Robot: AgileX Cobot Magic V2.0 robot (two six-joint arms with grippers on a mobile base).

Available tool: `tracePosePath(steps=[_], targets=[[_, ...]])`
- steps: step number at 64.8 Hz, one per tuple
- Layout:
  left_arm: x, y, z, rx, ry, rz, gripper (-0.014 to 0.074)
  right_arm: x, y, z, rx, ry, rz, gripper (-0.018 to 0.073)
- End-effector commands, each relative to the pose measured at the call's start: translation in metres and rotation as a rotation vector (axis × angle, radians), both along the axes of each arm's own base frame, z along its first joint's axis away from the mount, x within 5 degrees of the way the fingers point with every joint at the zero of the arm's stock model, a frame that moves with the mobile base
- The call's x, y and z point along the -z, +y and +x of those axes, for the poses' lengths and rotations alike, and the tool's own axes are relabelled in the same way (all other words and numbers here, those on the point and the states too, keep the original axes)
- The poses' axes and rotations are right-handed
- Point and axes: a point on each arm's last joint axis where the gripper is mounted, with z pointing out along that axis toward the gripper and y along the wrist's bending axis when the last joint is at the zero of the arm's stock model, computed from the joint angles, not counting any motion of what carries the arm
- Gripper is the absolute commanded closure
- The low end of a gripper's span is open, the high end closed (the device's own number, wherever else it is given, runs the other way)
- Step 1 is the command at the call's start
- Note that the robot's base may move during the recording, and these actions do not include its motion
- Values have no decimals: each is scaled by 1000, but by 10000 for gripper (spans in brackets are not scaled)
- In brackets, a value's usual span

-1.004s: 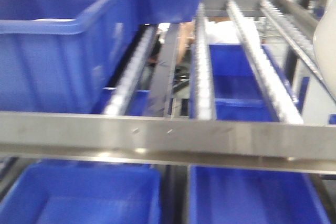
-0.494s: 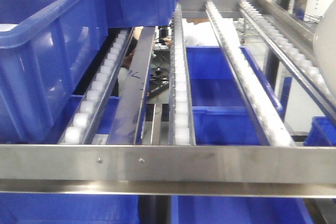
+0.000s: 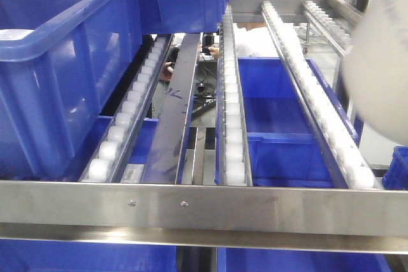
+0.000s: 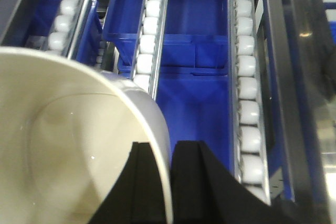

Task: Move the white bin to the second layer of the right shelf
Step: 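Turn and approach the shelf, bringing the bin over the second layer, then lower the white bin onto the roller track and open the right gripper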

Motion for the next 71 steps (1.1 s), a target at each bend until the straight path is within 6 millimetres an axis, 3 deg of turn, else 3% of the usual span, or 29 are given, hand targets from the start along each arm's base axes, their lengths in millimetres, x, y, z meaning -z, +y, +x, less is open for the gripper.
tracePosePath(steps=[1,21,41,53,71], targets=[[1,1,-1,-6,-70,-11,512,-16,2,20,10,-143,27,503],[1,1,-1,-6,-70,-11,512,7,37,72,-103,-111,32,502],[1,1,-1,-6,-70,-11,512,22,48,118,-55,-51,98,501],[1,1,-1,-6,-70,-11,512,34,51,131,-52,-11,91,501],[1,1,-1,-6,-70,-11,512,45,57,132,-70,53,80,501]])
